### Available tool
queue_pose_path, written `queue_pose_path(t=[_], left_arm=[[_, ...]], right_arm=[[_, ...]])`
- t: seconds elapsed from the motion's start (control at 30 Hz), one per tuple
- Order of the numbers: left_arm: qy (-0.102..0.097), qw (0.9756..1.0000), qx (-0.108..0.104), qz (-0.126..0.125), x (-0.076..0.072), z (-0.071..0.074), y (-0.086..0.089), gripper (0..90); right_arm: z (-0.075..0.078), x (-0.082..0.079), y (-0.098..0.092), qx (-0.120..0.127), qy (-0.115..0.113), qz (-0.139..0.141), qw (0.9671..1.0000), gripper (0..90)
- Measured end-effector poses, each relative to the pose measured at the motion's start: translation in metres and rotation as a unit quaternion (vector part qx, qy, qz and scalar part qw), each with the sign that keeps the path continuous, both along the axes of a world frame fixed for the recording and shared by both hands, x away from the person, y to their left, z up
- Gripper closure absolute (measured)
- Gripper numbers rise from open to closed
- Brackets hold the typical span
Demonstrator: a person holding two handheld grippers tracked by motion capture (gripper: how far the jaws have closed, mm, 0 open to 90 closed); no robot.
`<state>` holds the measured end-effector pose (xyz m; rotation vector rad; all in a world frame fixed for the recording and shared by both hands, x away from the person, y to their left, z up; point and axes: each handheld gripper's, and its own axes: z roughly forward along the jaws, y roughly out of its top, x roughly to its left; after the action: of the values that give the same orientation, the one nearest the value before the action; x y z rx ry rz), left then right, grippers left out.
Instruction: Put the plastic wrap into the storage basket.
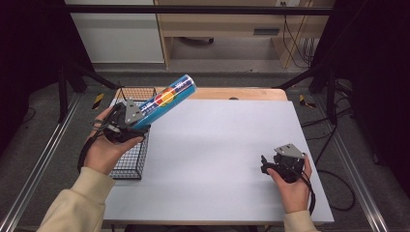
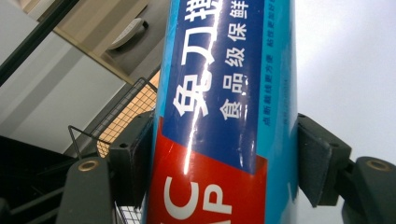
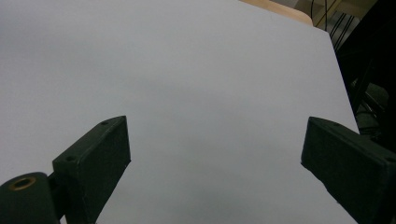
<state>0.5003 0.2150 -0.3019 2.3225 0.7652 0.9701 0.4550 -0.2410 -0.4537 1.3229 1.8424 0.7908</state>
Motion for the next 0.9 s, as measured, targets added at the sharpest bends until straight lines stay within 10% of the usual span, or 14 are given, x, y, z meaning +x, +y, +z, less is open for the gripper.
queue_pose_path(t=[0.4, 0.9], left_arm=[[0.007, 0.9974, -0.033, 0.064, 0.034, -0.010, -0.012, 30.6], [0.016, 0.9937, -0.025, 0.108, 0.018, -0.012, -0.008, 30.7]], right_arm=[[0.002, -0.004, 0.006, 0.006, -0.003, 0.014, 0.9999, 9.4], [0.001, -0.006, 0.013, 0.002, -0.002, 0.029, 0.9996, 9.4]])
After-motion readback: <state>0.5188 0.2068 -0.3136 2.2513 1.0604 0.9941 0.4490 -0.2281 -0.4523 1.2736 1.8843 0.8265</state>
